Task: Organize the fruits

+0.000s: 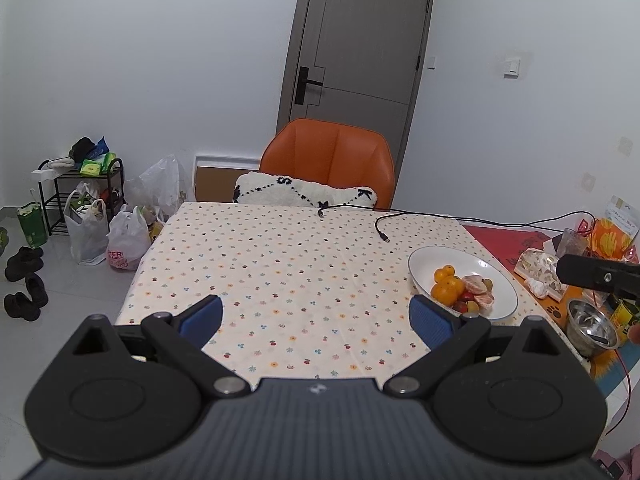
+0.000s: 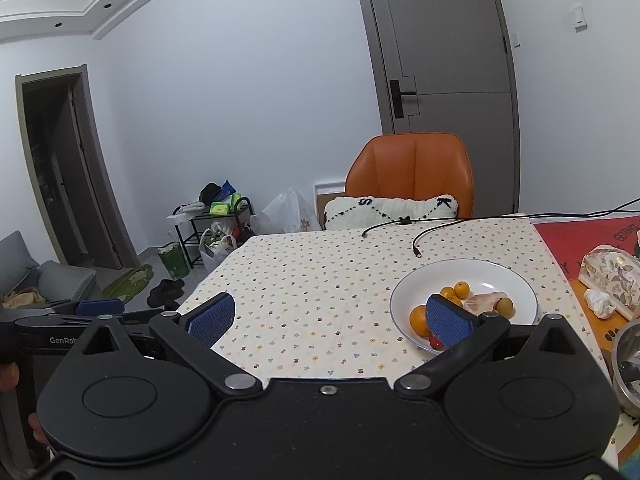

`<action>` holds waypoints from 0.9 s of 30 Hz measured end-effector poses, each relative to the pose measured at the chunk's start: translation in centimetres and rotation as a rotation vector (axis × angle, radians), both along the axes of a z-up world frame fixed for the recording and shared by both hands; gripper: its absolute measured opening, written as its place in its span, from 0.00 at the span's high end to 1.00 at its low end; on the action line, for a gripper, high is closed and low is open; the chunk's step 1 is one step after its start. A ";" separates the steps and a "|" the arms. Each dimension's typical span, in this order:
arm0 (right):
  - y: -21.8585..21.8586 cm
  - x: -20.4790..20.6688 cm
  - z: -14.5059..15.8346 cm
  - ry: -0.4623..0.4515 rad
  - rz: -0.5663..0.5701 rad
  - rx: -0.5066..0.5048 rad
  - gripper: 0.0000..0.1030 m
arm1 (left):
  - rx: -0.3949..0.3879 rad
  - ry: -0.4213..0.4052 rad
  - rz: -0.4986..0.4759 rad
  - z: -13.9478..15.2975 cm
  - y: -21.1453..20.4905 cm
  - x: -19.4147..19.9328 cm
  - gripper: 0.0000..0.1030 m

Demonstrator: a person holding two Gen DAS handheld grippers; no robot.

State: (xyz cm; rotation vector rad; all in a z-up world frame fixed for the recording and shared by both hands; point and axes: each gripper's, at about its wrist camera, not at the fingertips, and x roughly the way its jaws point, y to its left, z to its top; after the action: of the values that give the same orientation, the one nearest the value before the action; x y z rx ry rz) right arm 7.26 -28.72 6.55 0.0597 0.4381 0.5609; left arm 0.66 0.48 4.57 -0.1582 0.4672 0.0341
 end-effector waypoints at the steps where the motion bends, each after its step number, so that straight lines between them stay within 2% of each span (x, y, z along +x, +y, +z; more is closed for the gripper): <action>1: -0.1 0.1 0.0 0.003 -0.002 0.001 0.00 | 0.001 0.001 -0.001 0.0 0.0 0.0 0.04; 27: 0.2 0.2 -0.2 0.017 -0.004 0.012 0.00 | 0.019 0.023 -0.001 -0.1 0.0 0.0 0.04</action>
State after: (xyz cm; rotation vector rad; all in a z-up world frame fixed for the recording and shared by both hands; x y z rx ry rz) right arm 7.49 -28.54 6.33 0.0768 0.4508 0.5595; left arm 0.62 0.48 4.43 -0.1394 0.4902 0.0397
